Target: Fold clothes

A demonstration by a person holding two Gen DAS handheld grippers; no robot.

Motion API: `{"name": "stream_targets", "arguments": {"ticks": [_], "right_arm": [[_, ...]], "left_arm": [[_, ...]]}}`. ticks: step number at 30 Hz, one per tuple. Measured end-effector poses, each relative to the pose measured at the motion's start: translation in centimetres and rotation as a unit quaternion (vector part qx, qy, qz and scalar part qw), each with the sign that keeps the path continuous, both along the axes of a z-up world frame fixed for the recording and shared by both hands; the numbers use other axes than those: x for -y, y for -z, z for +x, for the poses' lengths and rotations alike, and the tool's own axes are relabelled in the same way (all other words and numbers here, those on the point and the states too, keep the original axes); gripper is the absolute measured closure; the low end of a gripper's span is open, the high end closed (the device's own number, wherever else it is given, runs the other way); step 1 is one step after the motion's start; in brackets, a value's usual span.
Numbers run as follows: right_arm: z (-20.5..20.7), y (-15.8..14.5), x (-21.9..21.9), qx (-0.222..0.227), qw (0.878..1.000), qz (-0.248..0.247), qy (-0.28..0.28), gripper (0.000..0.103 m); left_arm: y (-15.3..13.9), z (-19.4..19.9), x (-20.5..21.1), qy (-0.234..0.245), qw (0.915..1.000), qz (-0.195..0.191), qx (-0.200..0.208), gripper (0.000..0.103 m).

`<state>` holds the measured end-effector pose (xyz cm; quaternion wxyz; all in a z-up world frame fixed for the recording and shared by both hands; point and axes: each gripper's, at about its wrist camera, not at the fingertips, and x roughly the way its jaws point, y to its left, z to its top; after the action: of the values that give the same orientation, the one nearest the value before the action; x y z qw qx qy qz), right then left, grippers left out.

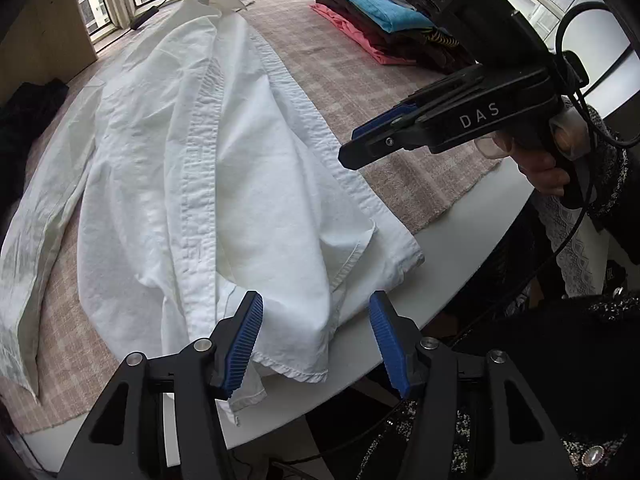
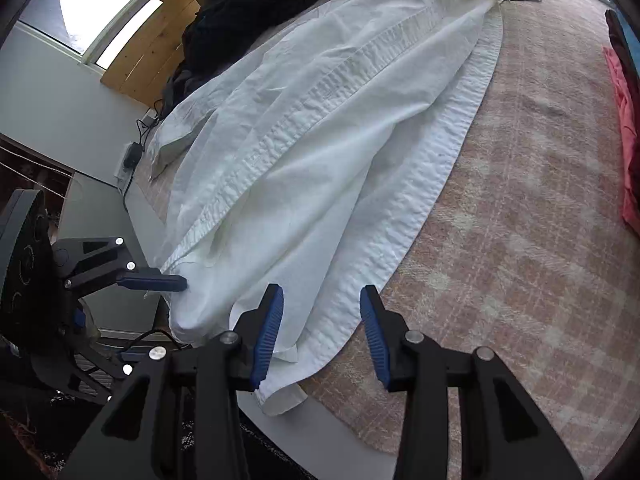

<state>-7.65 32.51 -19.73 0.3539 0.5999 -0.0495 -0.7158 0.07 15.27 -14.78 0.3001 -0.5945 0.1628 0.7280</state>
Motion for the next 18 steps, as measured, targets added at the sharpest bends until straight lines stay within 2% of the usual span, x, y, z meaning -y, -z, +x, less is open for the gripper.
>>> {"name": "stream_targets", "arguments": {"ticks": [1, 2, 3, 4, 6, 7, 9, 12, 14, 15, 16, 17, 18], "right_arm": [[0.3, 0.1, -0.1, 0.001, 1.0, -0.004, 0.001, 0.063], [0.5, 0.3, -0.2, 0.002, 1.0, -0.007, 0.001, 0.063], [0.7, 0.3, -0.2, 0.001, 1.0, -0.006, 0.001, 0.062], [0.9, 0.4, -0.1, -0.001, 1.0, -0.005, 0.001, 0.061], [1.2, 0.5, 0.0, -0.004, 1.0, -0.005, 0.002, 0.06], [1.3, 0.5, 0.2, -0.001, 1.0, -0.013, 0.003, 0.06], [1.6, 0.5, 0.7, 0.002, 1.0, -0.028, 0.004, 0.06], [2.2, -0.3, 2.3, -0.028, 0.999, -0.03, -0.012, 0.06], [1.8, 0.2, 2.9, -0.011, 0.998, -0.058, -0.003, 0.062], [1.6, 0.4, 3.2, -0.002, 0.997, -0.072, 0.003, 0.081], [1.3, 0.7, 3.4, 0.004, 0.997, -0.082, 0.013, 0.094], [1.1, 0.9, 3.5, 0.011, 0.996, -0.09, 0.021, 0.1], [1.1, 0.9, 3.6, 0.013, 0.995, -0.096, 0.028, 0.1]], "left_arm": [[0.9, -0.2, -0.4, 0.011, 0.9998, -0.018, 0.003, 0.055], [1.9, -0.4, -0.7, 0.019, 0.9991, -0.037, 0.007, 0.084], [2.7, -0.8, -0.5, 0.015, 0.9984, -0.052, 0.017, 0.101], [2.7, -1.4, 0.2, -0.001, 0.9984, -0.049, 0.028, 0.101], [1.5, -2.6, 2.1, -0.035, 0.9983, -0.02, 0.043, 0.101], [0.6, -3.1, 2.9, -0.047, 0.998, -0.01, 0.04, 0.101], [-2.1, -3.6, 4.5, -0.061, 0.9979, 0.007, 0.02, 0.101], [-5.3, -4.4, 6.2, -0.065, 0.9968, 0.043, 0.016, 0.101], [-7.3, -4.9, 7.2, -0.066, 0.9956, 0.065, 0.014, 0.1], [-8.0, -5.0, 7.4, -0.064, 0.9957, 0.066, 0.009, 0.1], [-8.2, -5.1, 7.1, -0.061, 0.9964, 0.058, 0.004, 0.1], [-8.1, -5.2, 6.7, -0.057, 0.9971, 0.052, 0.002, 0.101], [-8.1, -5.4, 6.6, -0.053, 0.9973, 0.05, 0.001, 0.101]]}}
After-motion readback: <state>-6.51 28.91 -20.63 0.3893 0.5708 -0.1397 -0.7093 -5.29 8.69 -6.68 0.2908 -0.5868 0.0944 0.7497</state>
